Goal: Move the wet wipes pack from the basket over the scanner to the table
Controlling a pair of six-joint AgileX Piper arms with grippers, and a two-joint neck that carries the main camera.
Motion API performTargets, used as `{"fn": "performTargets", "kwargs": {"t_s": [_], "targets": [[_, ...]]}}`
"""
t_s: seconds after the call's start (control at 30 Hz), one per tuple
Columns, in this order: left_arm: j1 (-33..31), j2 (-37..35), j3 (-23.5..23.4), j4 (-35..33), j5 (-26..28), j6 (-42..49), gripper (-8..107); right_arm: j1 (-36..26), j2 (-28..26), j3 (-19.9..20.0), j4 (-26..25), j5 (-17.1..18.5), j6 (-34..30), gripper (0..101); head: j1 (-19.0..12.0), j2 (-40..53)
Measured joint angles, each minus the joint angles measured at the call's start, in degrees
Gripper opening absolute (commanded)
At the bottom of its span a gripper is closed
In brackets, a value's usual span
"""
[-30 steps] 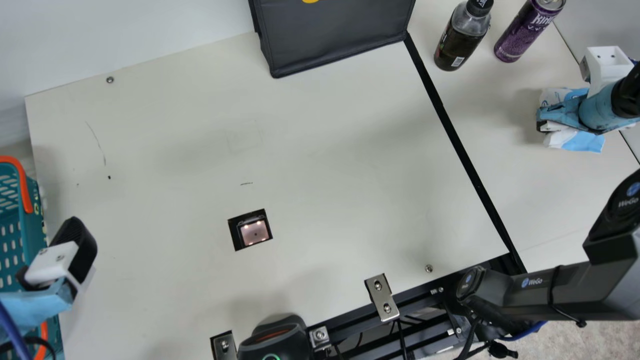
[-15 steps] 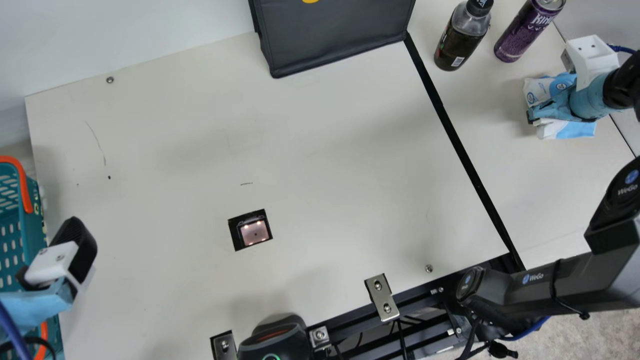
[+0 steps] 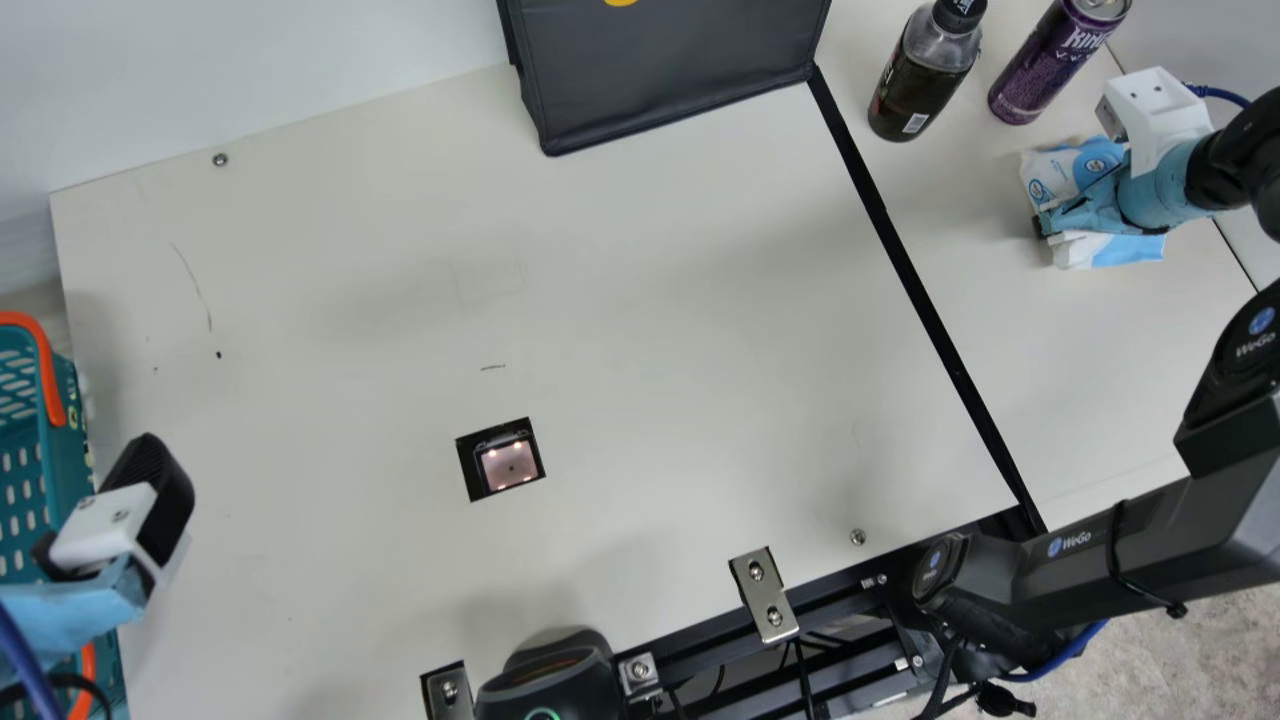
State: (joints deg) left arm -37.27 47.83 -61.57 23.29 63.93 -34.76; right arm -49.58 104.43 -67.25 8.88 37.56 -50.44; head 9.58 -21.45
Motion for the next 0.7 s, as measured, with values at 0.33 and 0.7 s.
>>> {"fn": "performTargets", "kwargs": {"t_s": [0.33,0.7], "targets": [[0.0,0.0,0.0,0.0,0.0,0.0,90,1.5,-1.7,1.4,-1.9,-1.6,1.2,73,0.0,0.0],[0.0,0.0,0.0,0.0,0.0,0.0,90,4.9,-6.1,4.2,-12.8,-5.2,11.5,95,0.1,0.0]]}}
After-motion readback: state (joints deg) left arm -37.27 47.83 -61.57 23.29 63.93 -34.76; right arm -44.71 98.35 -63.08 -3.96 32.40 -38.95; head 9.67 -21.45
